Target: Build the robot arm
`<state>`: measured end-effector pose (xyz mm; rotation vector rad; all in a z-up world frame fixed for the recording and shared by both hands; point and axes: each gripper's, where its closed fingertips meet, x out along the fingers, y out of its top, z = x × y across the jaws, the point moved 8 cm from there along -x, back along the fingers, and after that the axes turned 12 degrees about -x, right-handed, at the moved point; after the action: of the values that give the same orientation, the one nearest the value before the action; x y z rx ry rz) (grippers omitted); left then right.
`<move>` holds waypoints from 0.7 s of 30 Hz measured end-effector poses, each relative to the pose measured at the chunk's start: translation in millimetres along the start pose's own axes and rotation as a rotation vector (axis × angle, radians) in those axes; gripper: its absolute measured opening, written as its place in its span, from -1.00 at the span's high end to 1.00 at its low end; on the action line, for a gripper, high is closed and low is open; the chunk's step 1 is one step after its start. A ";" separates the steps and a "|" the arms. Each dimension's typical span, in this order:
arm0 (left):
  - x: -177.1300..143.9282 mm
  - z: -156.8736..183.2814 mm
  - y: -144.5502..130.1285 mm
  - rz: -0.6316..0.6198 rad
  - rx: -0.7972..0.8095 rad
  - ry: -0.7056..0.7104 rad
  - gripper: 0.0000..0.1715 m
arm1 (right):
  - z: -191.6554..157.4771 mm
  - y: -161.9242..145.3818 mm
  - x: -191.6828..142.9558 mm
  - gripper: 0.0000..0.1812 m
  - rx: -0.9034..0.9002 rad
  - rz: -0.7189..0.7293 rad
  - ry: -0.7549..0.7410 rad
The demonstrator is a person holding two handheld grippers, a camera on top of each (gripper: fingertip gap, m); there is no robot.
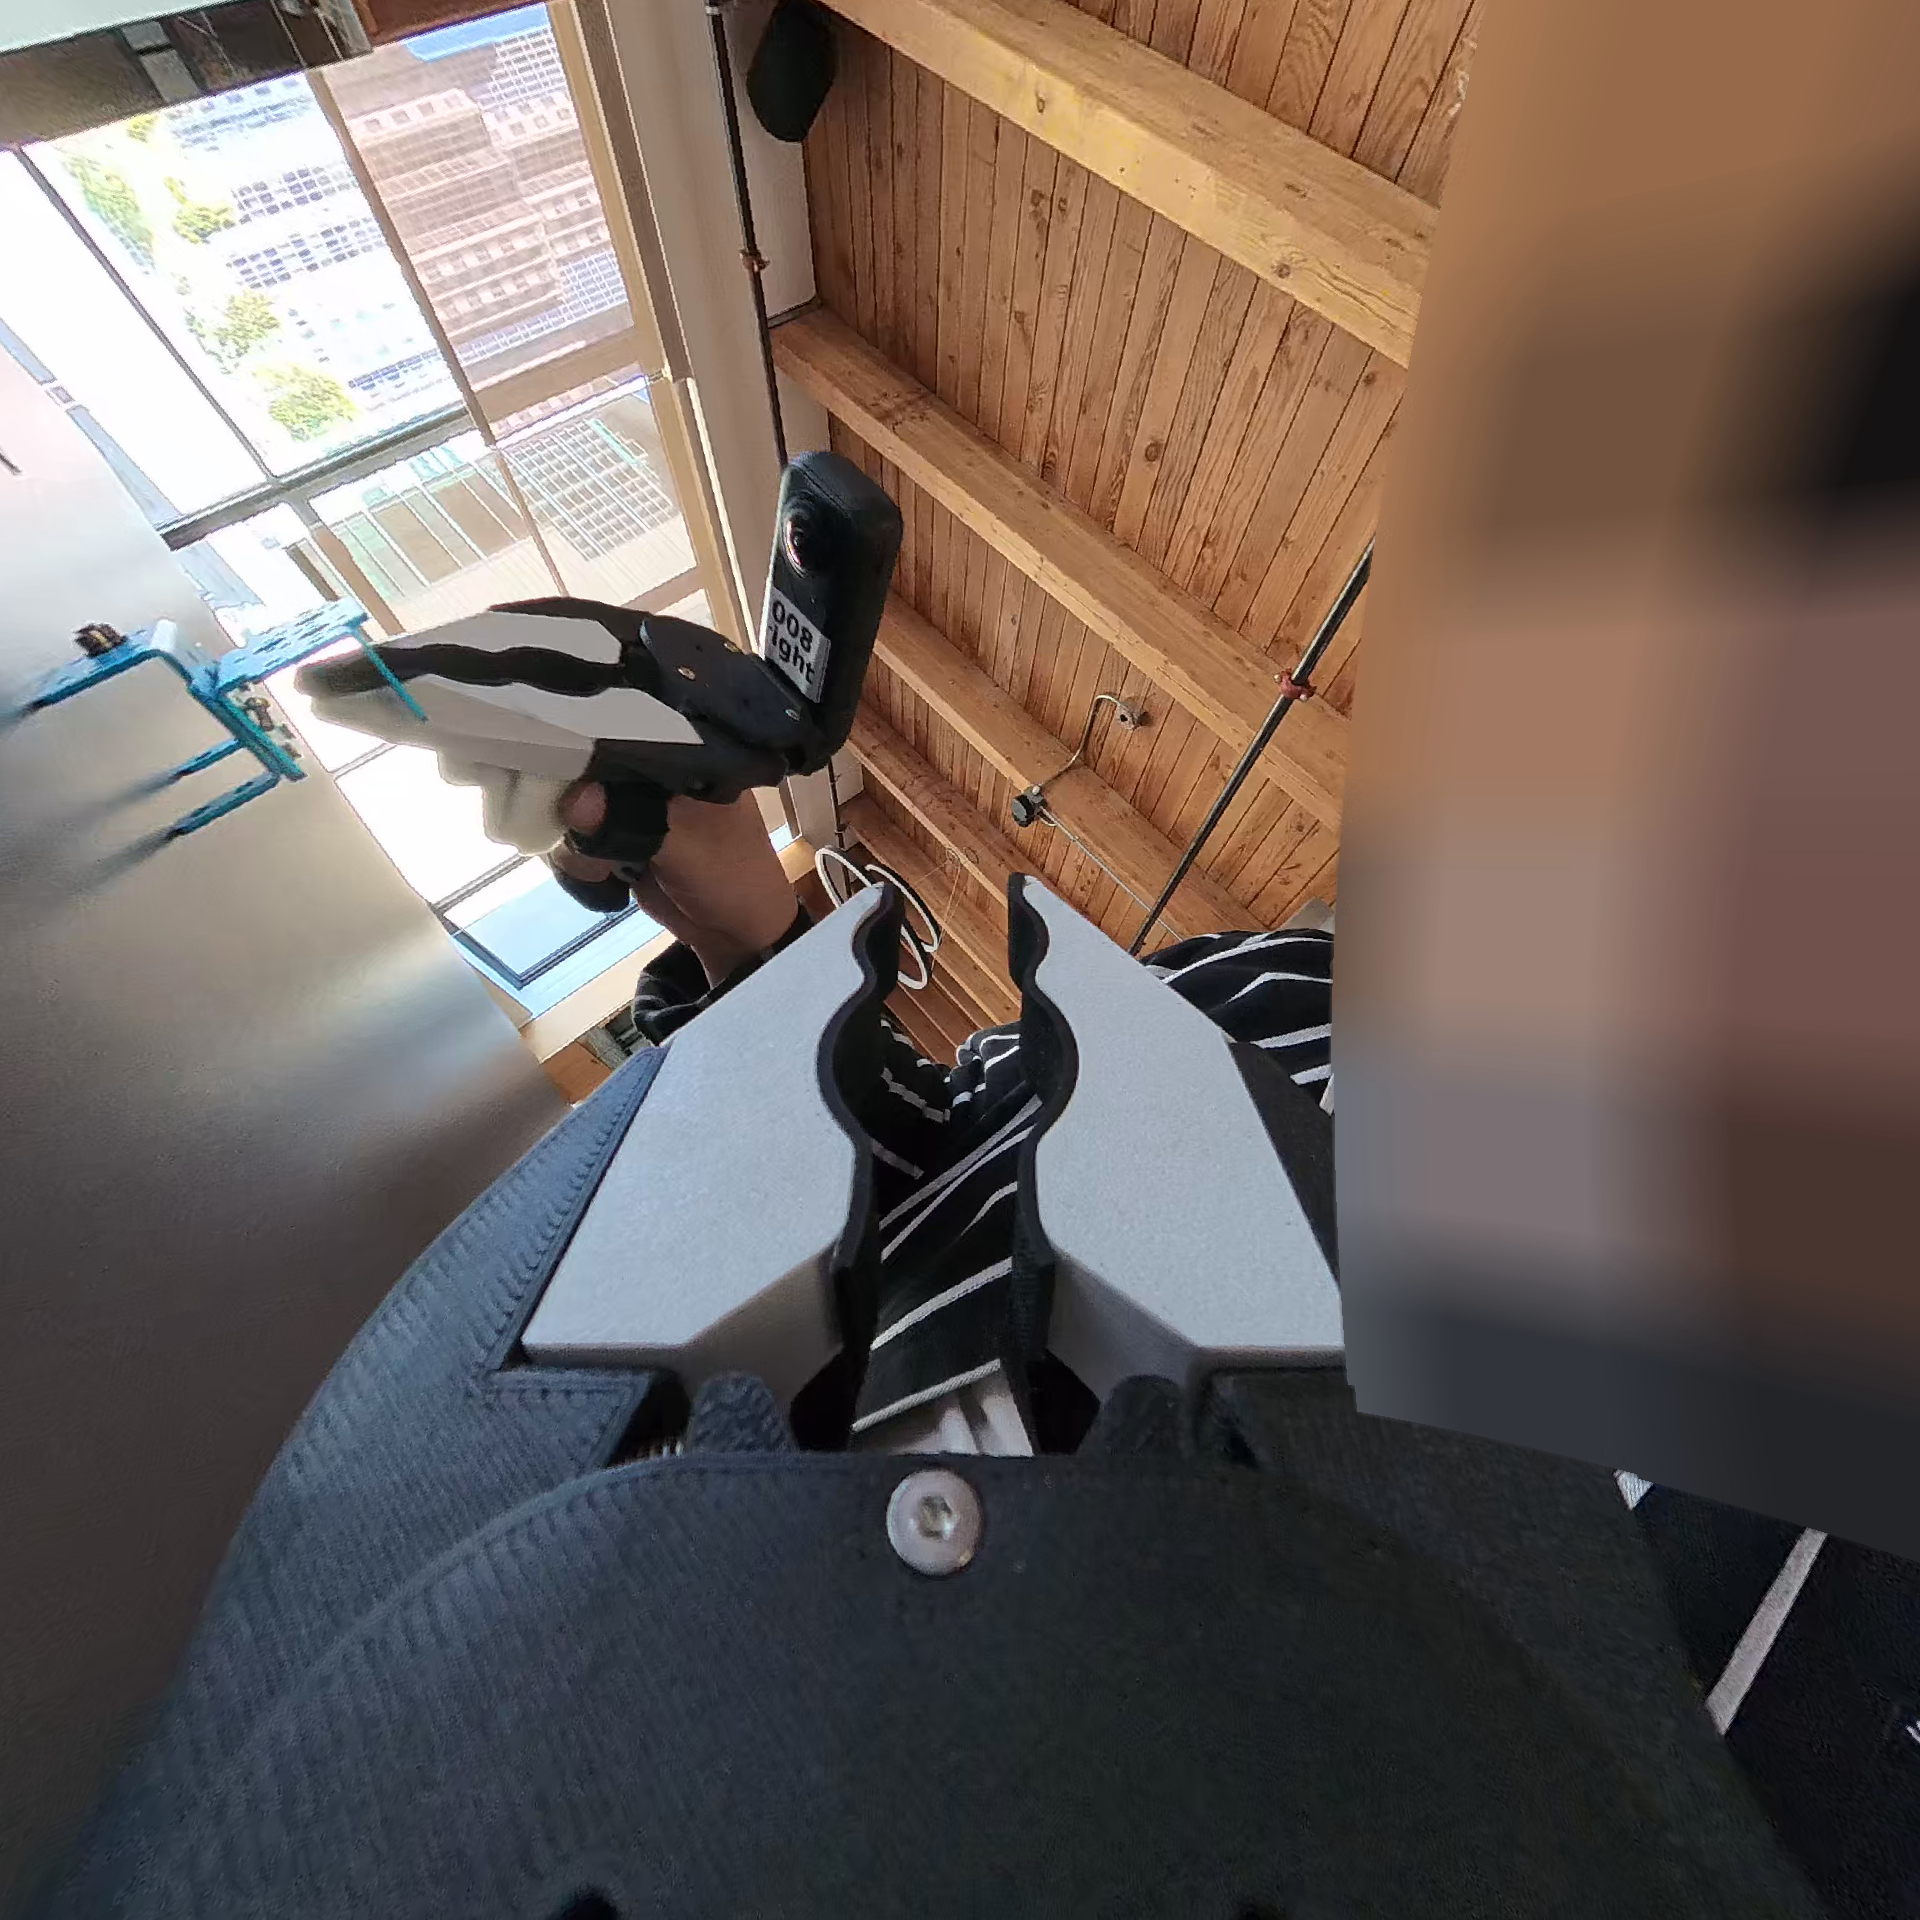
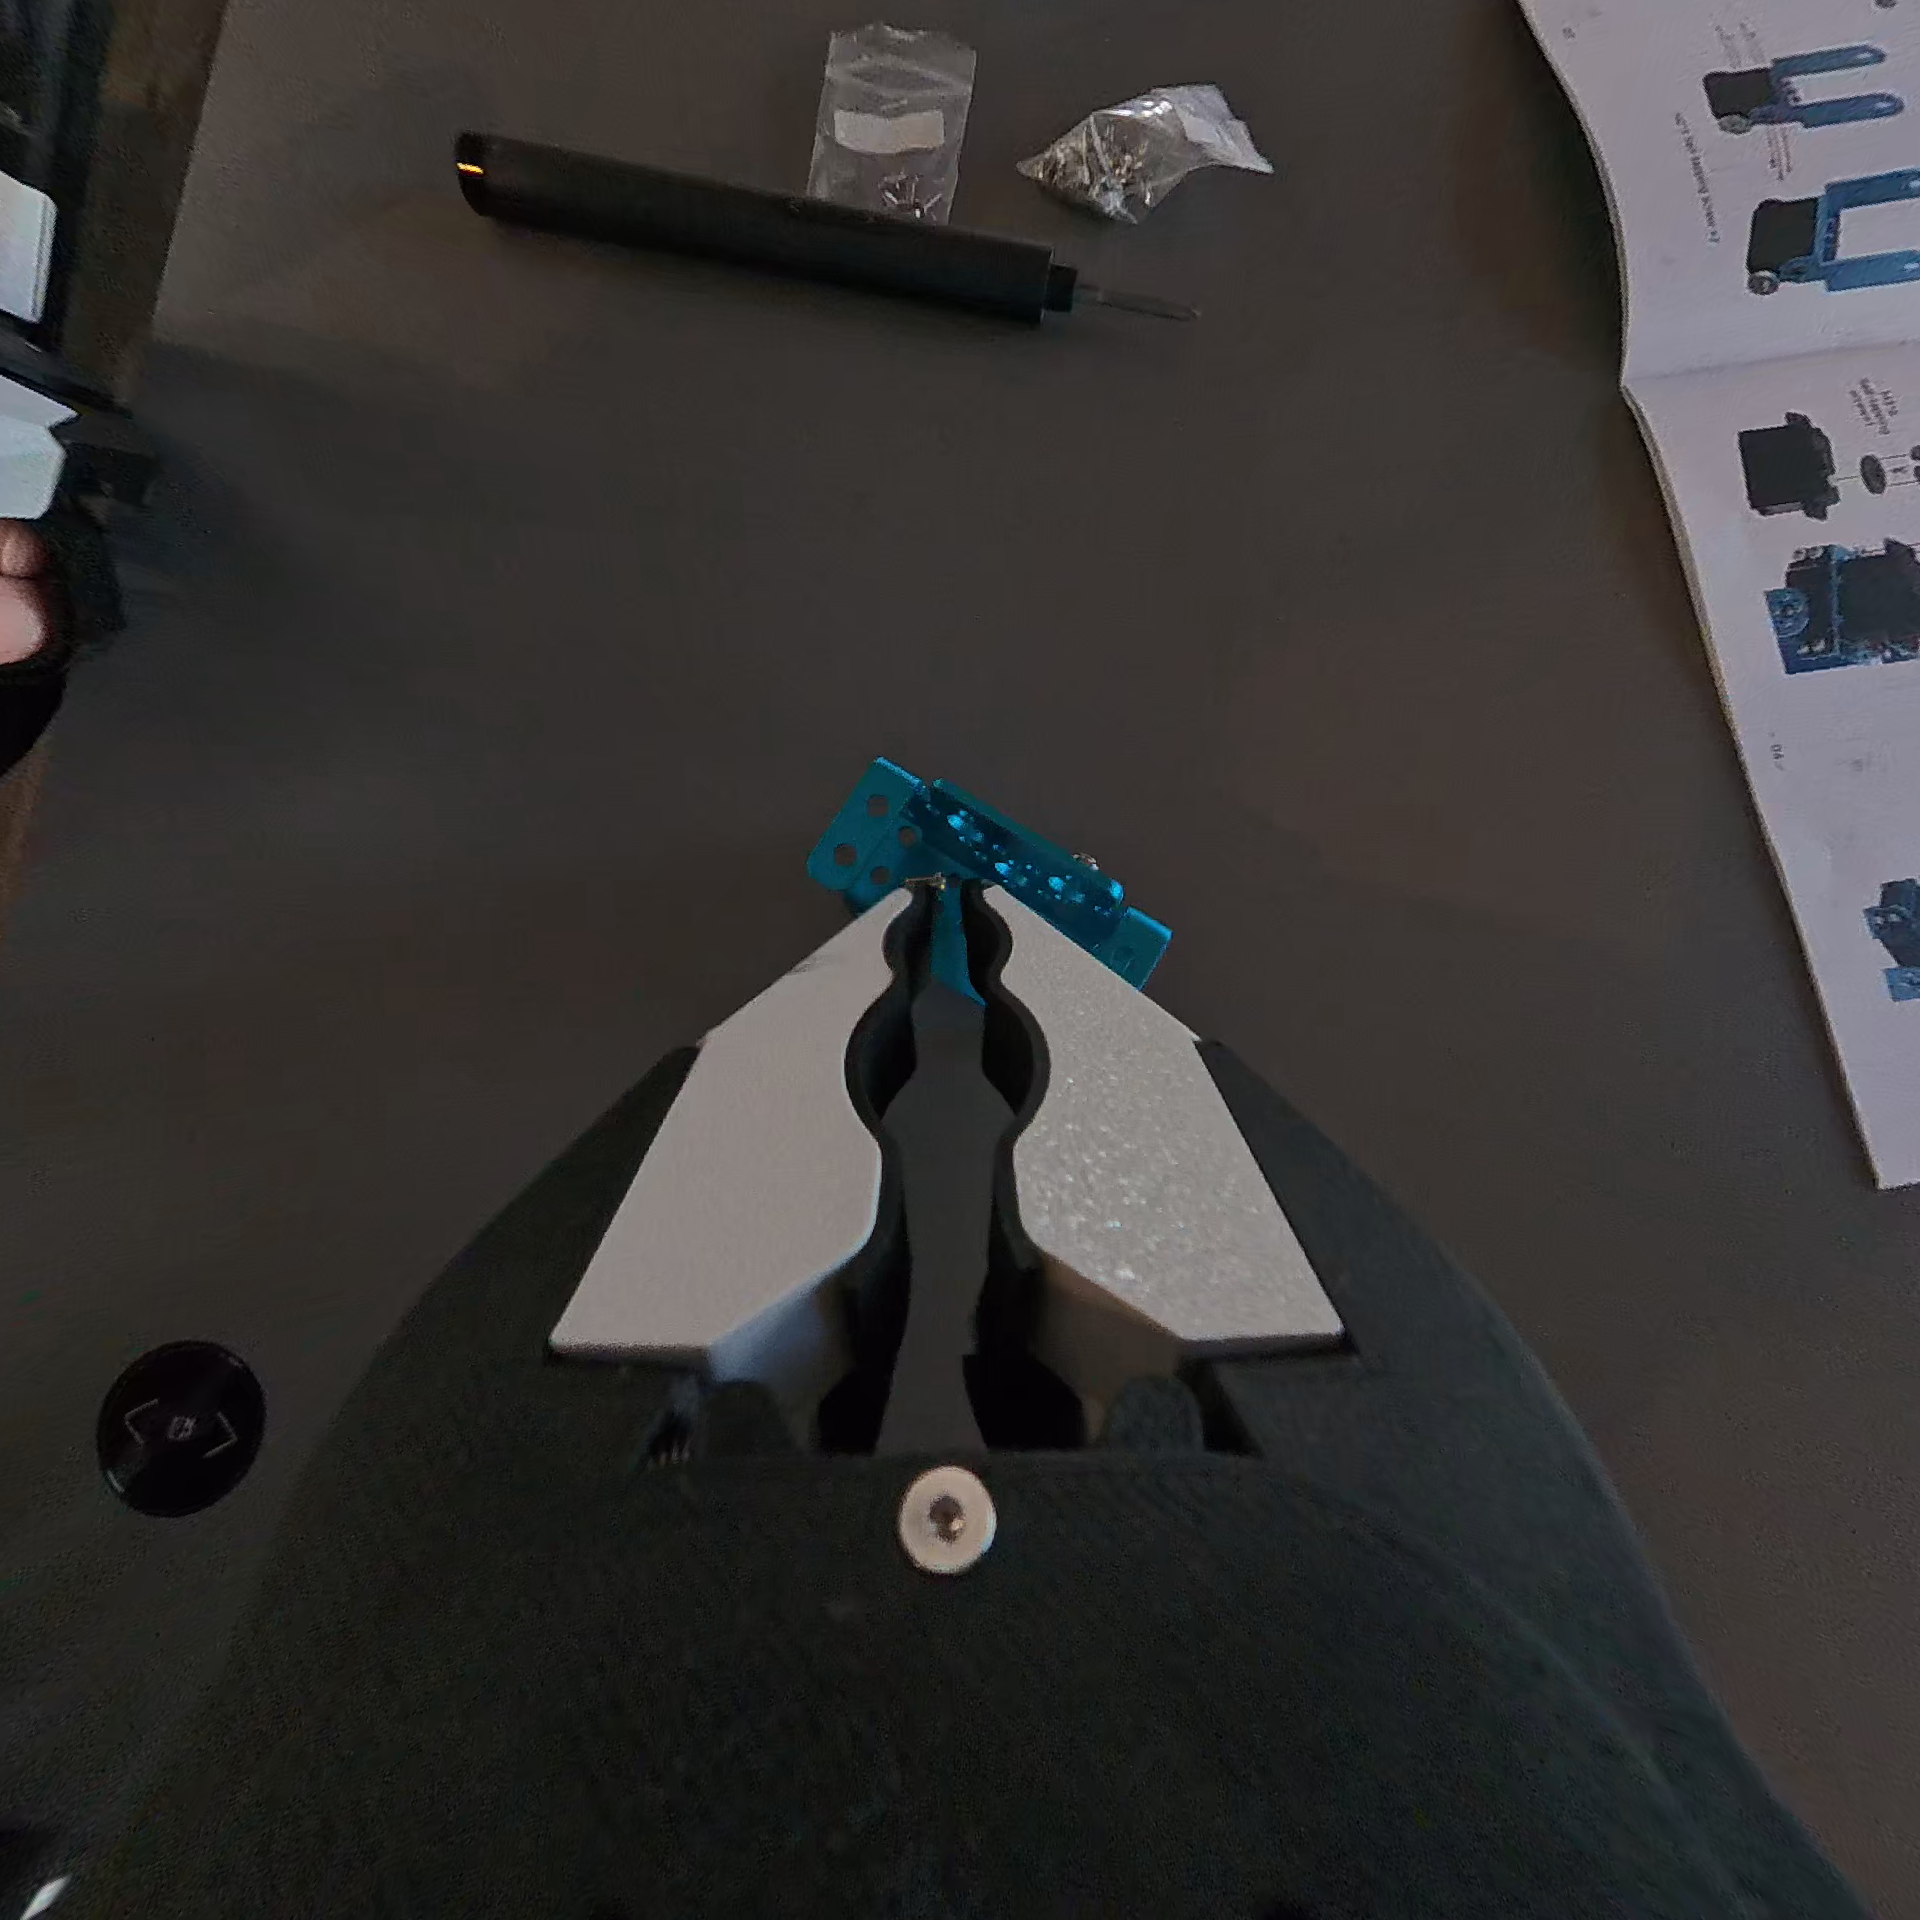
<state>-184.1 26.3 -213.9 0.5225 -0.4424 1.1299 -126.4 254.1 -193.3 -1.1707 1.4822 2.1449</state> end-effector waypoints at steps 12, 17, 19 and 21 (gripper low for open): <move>-30.7 35.6 72.2 -0.047 0.826 1.023 0.47 | 4.2 21.3 -57.3 0.90 0.009 0.279 -0.102; -24.3 15.2 126.2 -0.358 0.981 1.471 0.53 | -9.9 35.3 -50.1 0.82 -0.083 0.300 -0.063; -21.6 7.8 125.3 -0.412 0.939 1.461 0.58 | -16.2 36.9 -49.7 0.82 -0.111 0.310 -0.058; -23.6 -1.5 124.2 -0.467 0.894 1.513 0.58 | -21.5 36.6 -48.8 0.82 -0.123 0.324 -0.042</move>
<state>-307.9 51.2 -207.9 0.3489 1.4752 0.9184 -108.7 229.5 -136.3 -0.9695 1.6357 2.4877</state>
